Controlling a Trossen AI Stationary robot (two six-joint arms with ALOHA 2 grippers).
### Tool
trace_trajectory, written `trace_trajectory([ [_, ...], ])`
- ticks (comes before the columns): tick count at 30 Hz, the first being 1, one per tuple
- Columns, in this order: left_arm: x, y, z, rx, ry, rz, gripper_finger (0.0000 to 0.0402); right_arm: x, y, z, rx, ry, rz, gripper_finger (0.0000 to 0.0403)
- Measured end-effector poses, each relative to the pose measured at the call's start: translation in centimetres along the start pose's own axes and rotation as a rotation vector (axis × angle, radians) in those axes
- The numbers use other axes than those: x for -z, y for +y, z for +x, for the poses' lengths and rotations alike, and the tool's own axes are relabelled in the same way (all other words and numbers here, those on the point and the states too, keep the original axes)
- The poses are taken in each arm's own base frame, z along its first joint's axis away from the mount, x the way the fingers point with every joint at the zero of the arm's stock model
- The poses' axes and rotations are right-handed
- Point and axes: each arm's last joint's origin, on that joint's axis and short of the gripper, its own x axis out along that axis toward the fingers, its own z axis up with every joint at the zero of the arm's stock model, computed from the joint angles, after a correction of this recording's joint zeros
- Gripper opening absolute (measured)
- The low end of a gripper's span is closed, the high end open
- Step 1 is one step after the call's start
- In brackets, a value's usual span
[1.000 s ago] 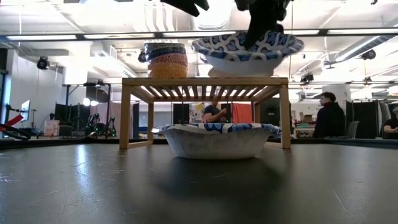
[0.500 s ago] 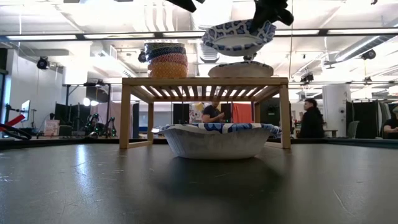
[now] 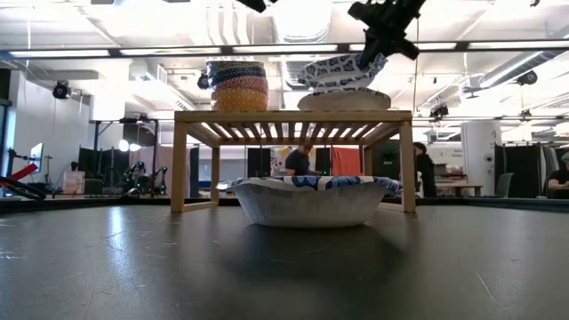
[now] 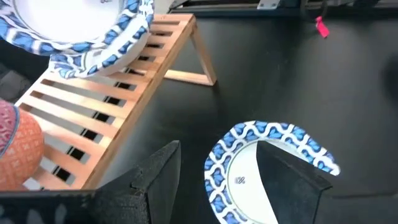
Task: Place and stack bowls onto a shelf
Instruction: Stack the white bowl on top of the white bowl on the shelf
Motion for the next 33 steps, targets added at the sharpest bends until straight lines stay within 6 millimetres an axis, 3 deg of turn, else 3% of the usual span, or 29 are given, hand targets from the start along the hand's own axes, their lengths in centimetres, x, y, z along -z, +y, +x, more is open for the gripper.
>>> trace_trajectory([
  [12,0.7,0.0,0.2,-0.034,0.029,0.0,0.0194,0.2,0.1,3.5,0.005,0.091,-0.009,0.0011],
  [22,0.8,0.0,0.2,-0.044,0.027,0.006,0.0194,-0.2,0.2,2.7,-0.002,0.068,-0.039,0.0036],
  [33,0.8,0.1,0.2,-0.047,0.03,0.01,0.0194,0.3,0.0,2.2,0.011,0.116,-0.039,0.0038],
])
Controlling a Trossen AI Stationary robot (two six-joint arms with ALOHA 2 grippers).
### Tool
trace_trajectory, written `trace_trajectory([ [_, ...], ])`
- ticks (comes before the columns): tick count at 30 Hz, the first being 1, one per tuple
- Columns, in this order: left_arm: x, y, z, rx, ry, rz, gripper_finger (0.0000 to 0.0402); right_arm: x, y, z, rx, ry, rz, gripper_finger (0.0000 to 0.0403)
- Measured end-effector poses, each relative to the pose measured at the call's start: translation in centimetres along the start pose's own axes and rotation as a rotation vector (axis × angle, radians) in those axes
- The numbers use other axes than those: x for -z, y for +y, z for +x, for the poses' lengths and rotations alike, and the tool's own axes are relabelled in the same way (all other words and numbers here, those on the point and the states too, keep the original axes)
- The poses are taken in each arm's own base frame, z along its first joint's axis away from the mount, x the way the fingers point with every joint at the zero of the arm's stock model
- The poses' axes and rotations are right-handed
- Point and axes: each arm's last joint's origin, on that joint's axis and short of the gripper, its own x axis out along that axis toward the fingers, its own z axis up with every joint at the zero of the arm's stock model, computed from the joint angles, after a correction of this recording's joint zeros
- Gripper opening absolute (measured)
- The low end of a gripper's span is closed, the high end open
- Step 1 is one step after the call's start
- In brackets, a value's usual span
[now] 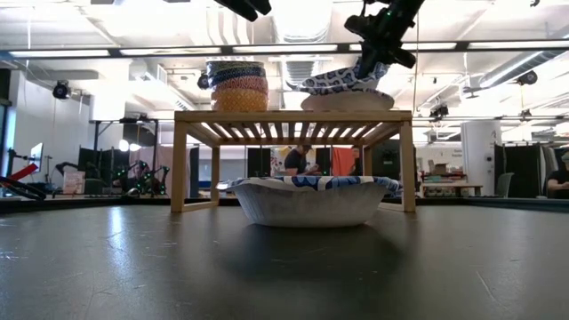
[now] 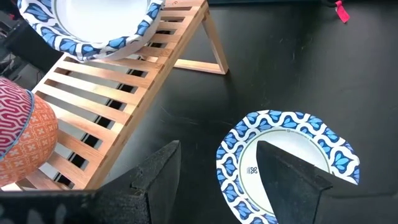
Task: Place and stack bowls onto a shelf
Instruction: Stack the white bowl on top of the white bowl on the shelf
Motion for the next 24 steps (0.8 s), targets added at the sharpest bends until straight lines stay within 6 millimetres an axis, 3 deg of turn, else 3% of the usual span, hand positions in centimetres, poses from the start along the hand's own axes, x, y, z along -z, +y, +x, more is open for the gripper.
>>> trace_trajectory([
  [12,0.1,-0.2,-0.2,0.005,-0.002,0.005,0.0194,-0.1,-1.3,0.0,0.034,0.011,0.006,0.0038],
  [24,0.1,-0.2,-0.4,0.011,-0.005,0.006,0.0194,-0.1,-1.2,0.0,0.029,0.009,0.001,0.0038],
])
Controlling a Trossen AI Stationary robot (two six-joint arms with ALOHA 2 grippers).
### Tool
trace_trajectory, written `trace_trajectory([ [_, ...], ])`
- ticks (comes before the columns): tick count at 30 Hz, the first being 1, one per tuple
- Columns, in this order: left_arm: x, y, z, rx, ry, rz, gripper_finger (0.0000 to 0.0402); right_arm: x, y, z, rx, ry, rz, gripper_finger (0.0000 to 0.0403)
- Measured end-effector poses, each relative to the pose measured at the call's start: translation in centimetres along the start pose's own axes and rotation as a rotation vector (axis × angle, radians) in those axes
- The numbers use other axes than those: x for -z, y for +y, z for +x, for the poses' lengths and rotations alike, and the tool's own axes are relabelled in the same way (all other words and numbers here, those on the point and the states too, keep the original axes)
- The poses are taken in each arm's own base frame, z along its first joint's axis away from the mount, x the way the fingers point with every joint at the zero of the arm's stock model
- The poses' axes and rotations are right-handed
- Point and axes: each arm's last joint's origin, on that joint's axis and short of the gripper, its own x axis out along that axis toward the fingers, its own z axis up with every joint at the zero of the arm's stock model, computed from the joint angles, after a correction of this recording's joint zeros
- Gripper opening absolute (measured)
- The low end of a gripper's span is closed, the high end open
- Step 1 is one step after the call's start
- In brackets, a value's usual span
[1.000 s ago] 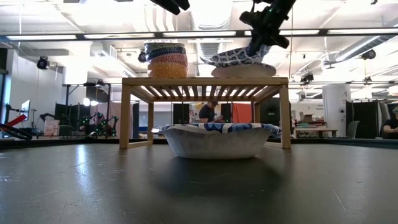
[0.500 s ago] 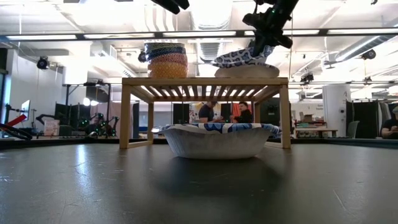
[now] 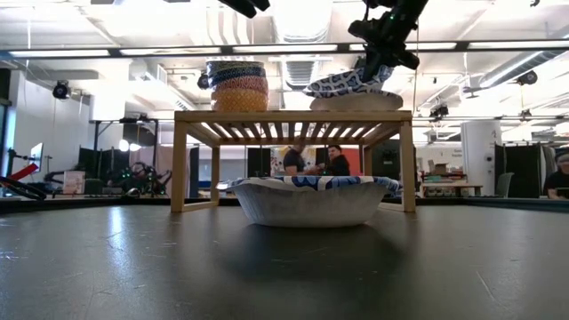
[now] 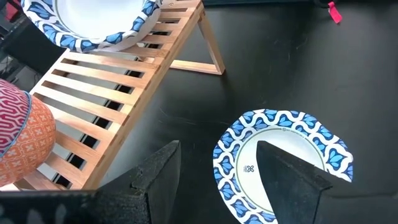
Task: Place and stack bowls onto a shelf
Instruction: Stack the white bowl on top of the white bowl on the shelf
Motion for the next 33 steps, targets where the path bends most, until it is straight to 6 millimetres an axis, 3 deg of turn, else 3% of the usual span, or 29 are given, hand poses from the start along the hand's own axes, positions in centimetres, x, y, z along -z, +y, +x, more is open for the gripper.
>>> trace_trajectory([
  [13,0.0,0.2,-0.1,0.001,-0.001,-0.001,0.0194,0.0,0.0,-0.1,-0.001,-0.002,-0.016,0.0017],
  [24,-0.1,0.2,-0.2,0.002,-0.002,-0.003,0.0194,0.0,-0.1,-0.6,-0.004,-0.024,-0.017,0.0112],
  [33,0.0,0.1,-0.4,0.007,-0.005,0.0,0.0194,-1.2,0.0,-3.5,0.002,-0.095,-0.006,0.0175],
])
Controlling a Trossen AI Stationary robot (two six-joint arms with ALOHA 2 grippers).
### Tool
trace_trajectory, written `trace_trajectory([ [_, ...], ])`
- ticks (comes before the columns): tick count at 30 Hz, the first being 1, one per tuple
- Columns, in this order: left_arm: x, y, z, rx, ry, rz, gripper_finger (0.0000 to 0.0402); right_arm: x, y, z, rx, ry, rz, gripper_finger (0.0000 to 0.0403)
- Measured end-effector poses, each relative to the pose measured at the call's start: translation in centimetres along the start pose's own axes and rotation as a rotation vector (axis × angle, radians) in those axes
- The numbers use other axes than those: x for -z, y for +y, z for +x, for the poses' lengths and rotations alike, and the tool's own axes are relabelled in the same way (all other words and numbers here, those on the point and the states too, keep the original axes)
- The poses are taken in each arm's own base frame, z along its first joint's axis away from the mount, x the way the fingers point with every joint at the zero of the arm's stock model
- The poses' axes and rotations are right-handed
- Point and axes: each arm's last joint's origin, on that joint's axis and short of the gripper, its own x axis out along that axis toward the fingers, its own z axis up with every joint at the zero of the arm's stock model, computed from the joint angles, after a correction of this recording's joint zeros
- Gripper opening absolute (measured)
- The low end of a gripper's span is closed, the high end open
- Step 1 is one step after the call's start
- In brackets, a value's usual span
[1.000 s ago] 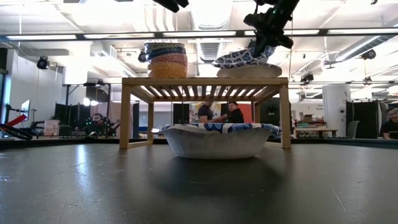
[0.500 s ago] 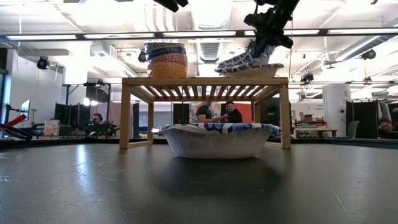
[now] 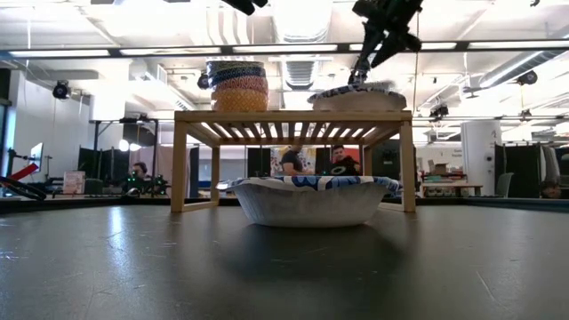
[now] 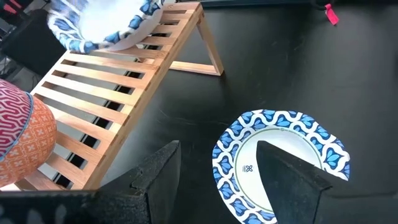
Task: Place and stack bowls onto a shelf
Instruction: Stack the white bowl on top of the white bowl on the shelf, then adjust the stacked white bowls on the shelf
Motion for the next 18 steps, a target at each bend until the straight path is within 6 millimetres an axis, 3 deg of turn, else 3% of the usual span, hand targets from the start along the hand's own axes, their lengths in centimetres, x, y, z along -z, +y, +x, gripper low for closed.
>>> trace_trajectory([
  [5,0.1,-0.1,-0.1,0.005,-0.002,-0.001,0.0194,0.2,-0.7,-1.1,0.204,0.016,0.029,0.0178],
  [11,0.1,-0.2,-0.3,0.008,-0.003,0.001,0.0194,2.2,-1.6,0.0,0.467,0.228,0.007,0.0158],
  [18,0.2,-0.3,-0.4,0.012,-0.005,0.005,0.0194,2.9,-1.6,2.5,0.495,0.341,0.004,0.0141],
])
